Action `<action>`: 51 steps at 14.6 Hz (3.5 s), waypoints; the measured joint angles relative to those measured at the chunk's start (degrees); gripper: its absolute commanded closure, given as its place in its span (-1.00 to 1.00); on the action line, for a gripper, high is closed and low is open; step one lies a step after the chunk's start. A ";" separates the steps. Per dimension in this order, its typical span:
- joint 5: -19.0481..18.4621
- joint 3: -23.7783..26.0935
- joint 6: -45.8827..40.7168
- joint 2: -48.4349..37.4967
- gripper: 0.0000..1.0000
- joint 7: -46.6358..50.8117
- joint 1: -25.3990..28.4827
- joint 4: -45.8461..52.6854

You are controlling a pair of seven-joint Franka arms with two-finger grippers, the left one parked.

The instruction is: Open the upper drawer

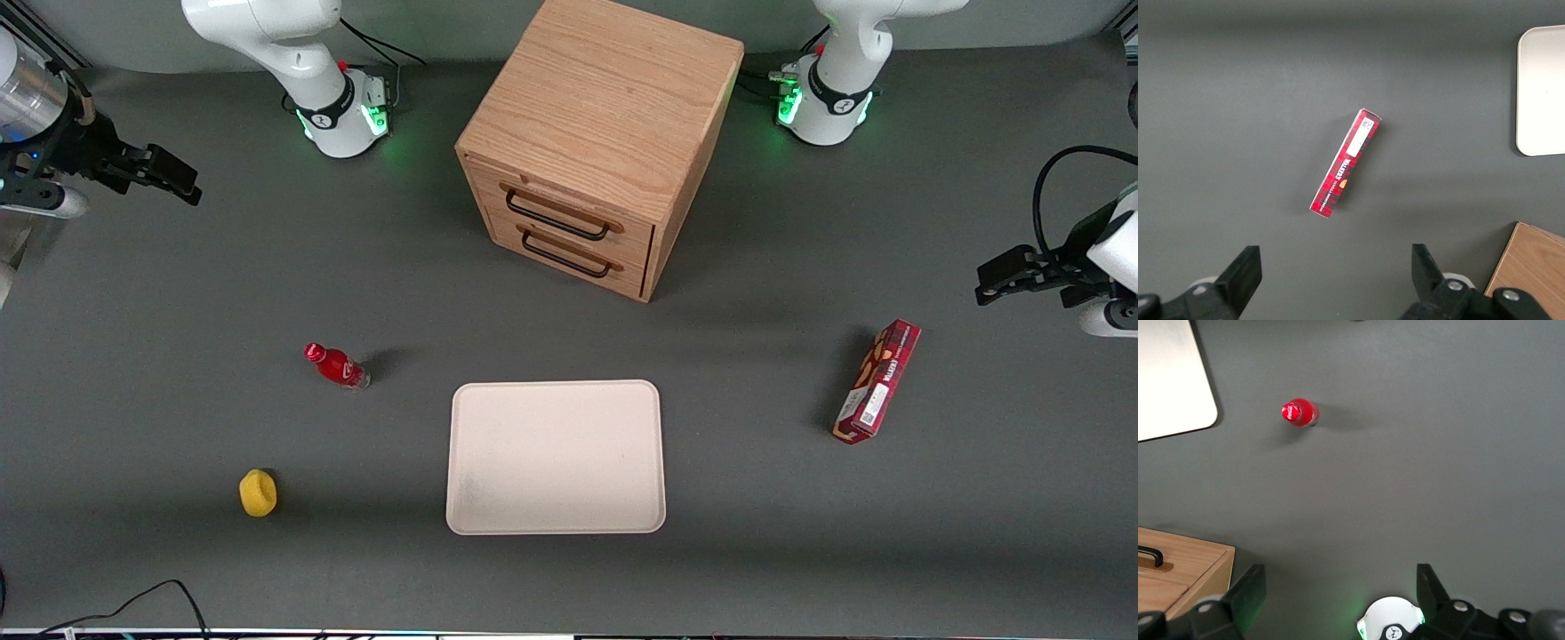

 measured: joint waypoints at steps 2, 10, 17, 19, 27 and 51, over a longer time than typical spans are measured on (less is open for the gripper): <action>0.00 -0.07 -0.12 0.00 -1.00 0.00 -0.02 0.16; 6.86 0.65 -3.32 1.48 -1.00 -0.06 0.18 5.63; 16.93 13.21 -5.57 5.57 -1.00 -9.98 0.89 10.32; 19.41 17.30 -4.57 9.64 -1.00 -18.14 1.05 11.53; 20.15 31.09 6.79 23.67 -1.00 -37.28 1.21 11.31; 14.42 34.51 26.89 38.66 -1.00 -37.63 3.66 6.52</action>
